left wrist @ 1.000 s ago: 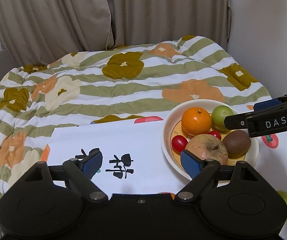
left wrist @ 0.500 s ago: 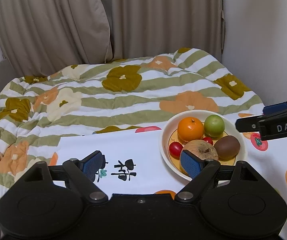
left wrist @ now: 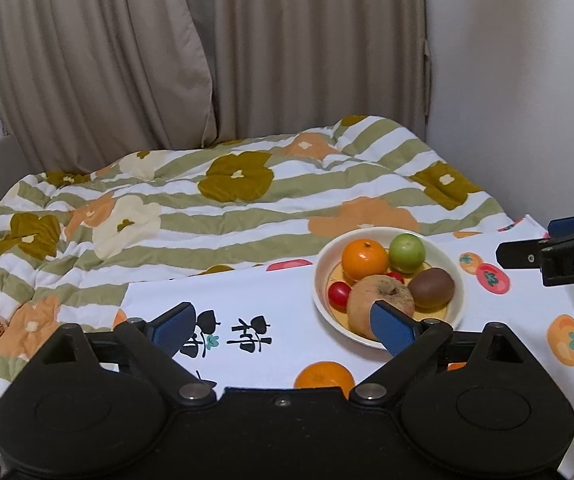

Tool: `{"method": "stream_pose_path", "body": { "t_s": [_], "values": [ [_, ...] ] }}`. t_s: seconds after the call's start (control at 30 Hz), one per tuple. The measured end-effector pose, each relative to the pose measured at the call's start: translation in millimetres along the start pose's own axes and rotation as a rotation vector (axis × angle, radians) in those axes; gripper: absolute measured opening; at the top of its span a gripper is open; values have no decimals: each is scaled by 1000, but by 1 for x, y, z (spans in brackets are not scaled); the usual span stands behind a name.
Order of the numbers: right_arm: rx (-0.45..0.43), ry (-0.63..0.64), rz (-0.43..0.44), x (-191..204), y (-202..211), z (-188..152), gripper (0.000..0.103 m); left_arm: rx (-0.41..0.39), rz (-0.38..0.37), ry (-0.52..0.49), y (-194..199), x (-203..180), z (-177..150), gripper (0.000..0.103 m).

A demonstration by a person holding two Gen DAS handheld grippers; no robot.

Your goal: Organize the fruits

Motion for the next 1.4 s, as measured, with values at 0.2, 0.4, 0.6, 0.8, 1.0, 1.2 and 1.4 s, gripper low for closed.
{"method": "stream_pose_path", "body": {
  "t_s": [0.2, 0.4, 0.6, 0.8, 1.0, 1.2, 1.4],
  "values": [
    [-9, -47, -10, 1, 20, -25, 100, -21, -34, -28, 18, -5, -12, 96],
    [-7, -79, -28, 3, 35, -53, 100, -37, -83, -64, 33, -14, -27, 96],
    [3, -80, -57, 0, 40, -81, 100, -22, -134, -117, 35, -31, -49, 96],
    [25, -84, -50, -11, 34, -108, 100, 40, -191, -151, 25, -61, -75, 96],
    [55, -82, 0, -27, 10, -124, 99, 97, -218, -152, 6, -91, -96, 95],
    [79, -33, 41, -42, -15, -127, 99, 157, -206, -130, -22, -123, -109, 86],
    [108, 36, 82, -52, -38, -129, 97, 201, -163, -118, -45, -145, -118, 72]
  ]
}}
Point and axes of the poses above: each gripper's, at about its wrist camera, not at the fingertips, and y roughly against the way its jaws point, x to its left, z to its top, the point moved 4 cm from there along -y, roughly the way its jaws point, and after that the axes turned 12 degrees about x, right-handed, at the moved point
